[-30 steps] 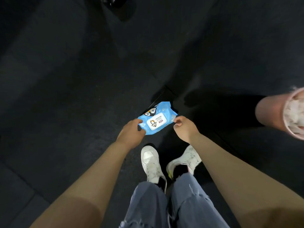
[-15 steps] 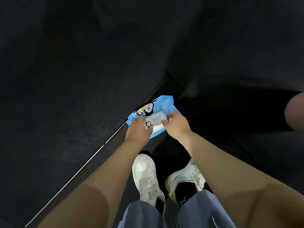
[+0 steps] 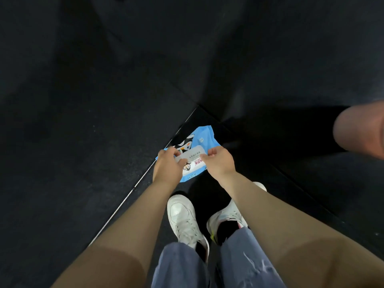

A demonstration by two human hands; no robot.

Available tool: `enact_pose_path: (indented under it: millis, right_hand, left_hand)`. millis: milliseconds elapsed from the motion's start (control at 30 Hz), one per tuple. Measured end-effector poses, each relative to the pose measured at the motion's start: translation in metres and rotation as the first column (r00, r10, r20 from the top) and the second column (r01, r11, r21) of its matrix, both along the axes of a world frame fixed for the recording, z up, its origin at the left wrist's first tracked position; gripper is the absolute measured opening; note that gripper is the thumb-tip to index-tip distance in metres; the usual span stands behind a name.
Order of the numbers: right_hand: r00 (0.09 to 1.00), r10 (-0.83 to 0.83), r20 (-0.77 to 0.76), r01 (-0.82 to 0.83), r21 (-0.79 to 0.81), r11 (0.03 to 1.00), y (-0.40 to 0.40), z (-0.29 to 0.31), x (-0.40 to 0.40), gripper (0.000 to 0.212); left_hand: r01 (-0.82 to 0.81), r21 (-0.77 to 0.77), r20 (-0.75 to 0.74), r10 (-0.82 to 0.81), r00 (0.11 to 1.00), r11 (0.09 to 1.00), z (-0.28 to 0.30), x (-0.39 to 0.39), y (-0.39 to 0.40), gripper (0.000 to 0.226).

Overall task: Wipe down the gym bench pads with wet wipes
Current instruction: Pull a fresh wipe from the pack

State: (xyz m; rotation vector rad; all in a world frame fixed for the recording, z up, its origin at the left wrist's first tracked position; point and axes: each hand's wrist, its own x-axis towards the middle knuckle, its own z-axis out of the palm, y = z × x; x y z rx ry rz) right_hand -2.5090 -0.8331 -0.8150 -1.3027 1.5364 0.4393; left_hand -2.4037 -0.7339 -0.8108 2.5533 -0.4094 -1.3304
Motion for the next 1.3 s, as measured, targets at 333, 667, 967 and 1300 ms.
enact_pose_path:
  millis: [333,667,967,1300]
  right_hand:
    - [0.957,-0.282,0.069,0.286,-0.067,0.956,-0.034,0.186,-0.022,0.016]
    - [0.713,-0.656,0.248,0.69,-0.083,0.719,-0.047,0.385,-0.081,0.015]
    - [0.504,-0.758,0.413,0.855,-0.113,0.506,-0.017,0.539,-0.178,0.009]
    - [0.304,-0.736,0.605,0.953,-0.19,0.237,0.027,0.677,-0.263,0.014]
  left_hand:
    - [0.142,-0.104,0.059,-0.137,0.989,0.984,0.184,-0.006,-0.062,0.013]
    - [0.713,-0.189,0.247,-0.67,0.7,0.675,0.388,-0.058,-0.099,0.065]
    - [0.932,-0.136,0.464,-0.809,0.36,0.337,0.534,-0.141,-0.101,0.067]
    - [0.913,-0.319,0.36,-0.859,0.365,0.254,0.659,-0.233,-0.103,0.053]
